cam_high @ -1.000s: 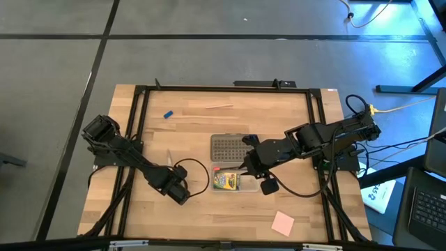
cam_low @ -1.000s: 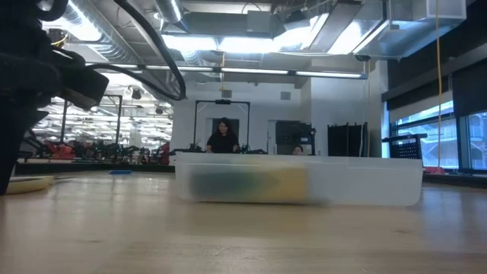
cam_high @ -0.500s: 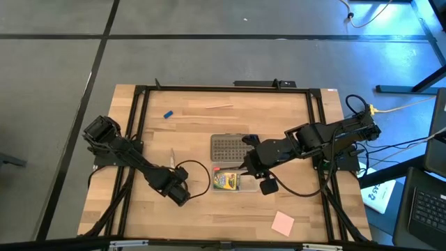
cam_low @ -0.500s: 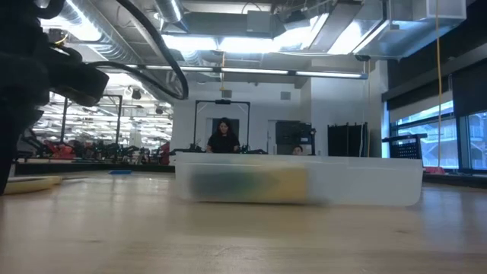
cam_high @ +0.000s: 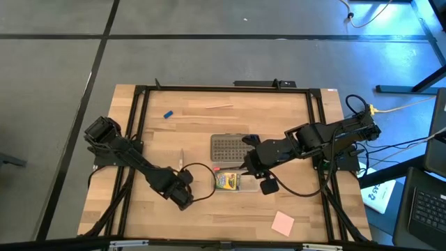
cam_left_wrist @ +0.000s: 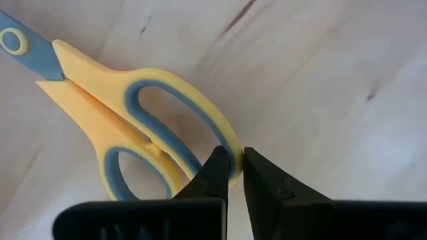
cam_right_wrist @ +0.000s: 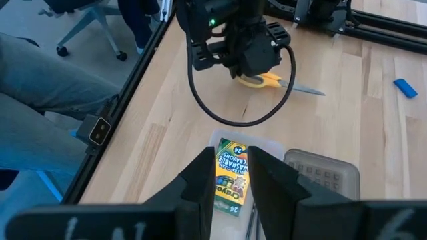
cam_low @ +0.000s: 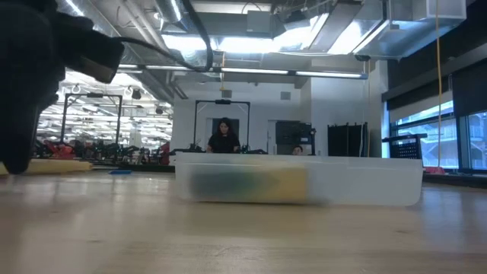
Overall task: Pack school essentials
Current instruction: Put the yellow scissors into the transparent supply box
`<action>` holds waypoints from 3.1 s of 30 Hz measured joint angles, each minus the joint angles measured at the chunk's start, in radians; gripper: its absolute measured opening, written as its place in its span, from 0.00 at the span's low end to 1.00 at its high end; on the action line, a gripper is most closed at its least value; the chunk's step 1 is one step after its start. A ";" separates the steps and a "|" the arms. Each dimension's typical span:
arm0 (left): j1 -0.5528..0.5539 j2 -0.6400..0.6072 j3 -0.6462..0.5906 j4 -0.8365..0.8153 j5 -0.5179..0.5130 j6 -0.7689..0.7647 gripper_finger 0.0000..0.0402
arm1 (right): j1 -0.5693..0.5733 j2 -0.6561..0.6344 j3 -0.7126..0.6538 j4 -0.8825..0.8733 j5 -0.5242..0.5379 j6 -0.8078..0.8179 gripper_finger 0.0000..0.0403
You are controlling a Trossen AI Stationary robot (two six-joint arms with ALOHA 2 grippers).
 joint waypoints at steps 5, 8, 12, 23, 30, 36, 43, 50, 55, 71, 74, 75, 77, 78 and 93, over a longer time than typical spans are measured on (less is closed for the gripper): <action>0.000 -0.001 0.023 0.000 -0.002 0.077 0.04 | 0.000 0.000 0.000 -0.035 0.000 0.002 0.23; 0.000 -0.002 0.048 -0.014 -0.009 0.136 0.04 | 0.000 0.000 0.000 -0.044 0.000 0.002 0.23; 0.001 -0.003 0.104 -0.081 -0.037 0.179 0.04 | 0.000 0.000 0.000 -0.044 0.000 0.001 0.23; 0.002 -0.004 0.268 -0.195 -0.082 0.433 0.04 | 0.000 0.000 0.000 -0.052 0.000 0.002 0.23; 0.022 -0.005 0.285 -0.145 -0.083 0.769 0.04 | 0.000 0.000 0.000 -0.075 0.001 0.002 0.23; 0.077 -0.005 0.285 -0.087 -0.061 1.011 0.04 | 0.000 0.000 0.000 -0.075 0.001 0.004 0.23; 0.137 0.018 0.285 -0.003 0.015 1.317 0.04 | 0.000 0.000 0.000 -0.075 0.001 0.003 0.23; 0.218 0.034 0.283 0.034 0.050 1.478 0.04 | 0.000 0.000 0.001 -0.076 0.001 0.002 0.23; 0.267 0.093 0.284 0.064 0.091 1.571 0.04 | 0.000 0.000 0.001 -0.075 0.001 0.003 0.23; 0.354 0.142 0.284 0.124 0.141 1.625 0.04 | 0.000 0.000 0.001 -0.075 0.002 -0.001 0.23; 0.346 0.142 0.284 0.131 0.145 1.622 0.04 | 0.000 0.000 0.001 -0.075 0.002 -0.002 0.23; 0.346 0.142 0.284 0.133 0.147 1.620 0.04 | 0.000 0.000 0.001 -0.075 0.002 -0.003 0.23; 0.346 0.142 0.284 0.134 0.176 1.619 0.04 | 0.000 0.000 0.001 -0.075 0.002 -0.003 0.23; 0.346 0.142 0.283 0.135 0.183 1.619 0.04 | 0.000 0.000 0.001 -0.075 0.002 -0.003 0.23; 0.346 0.169 0.279 0.131 0.184 1.620 0.04 | 0.000 0.000 0.001 -0.065 0.001 0.000 0.23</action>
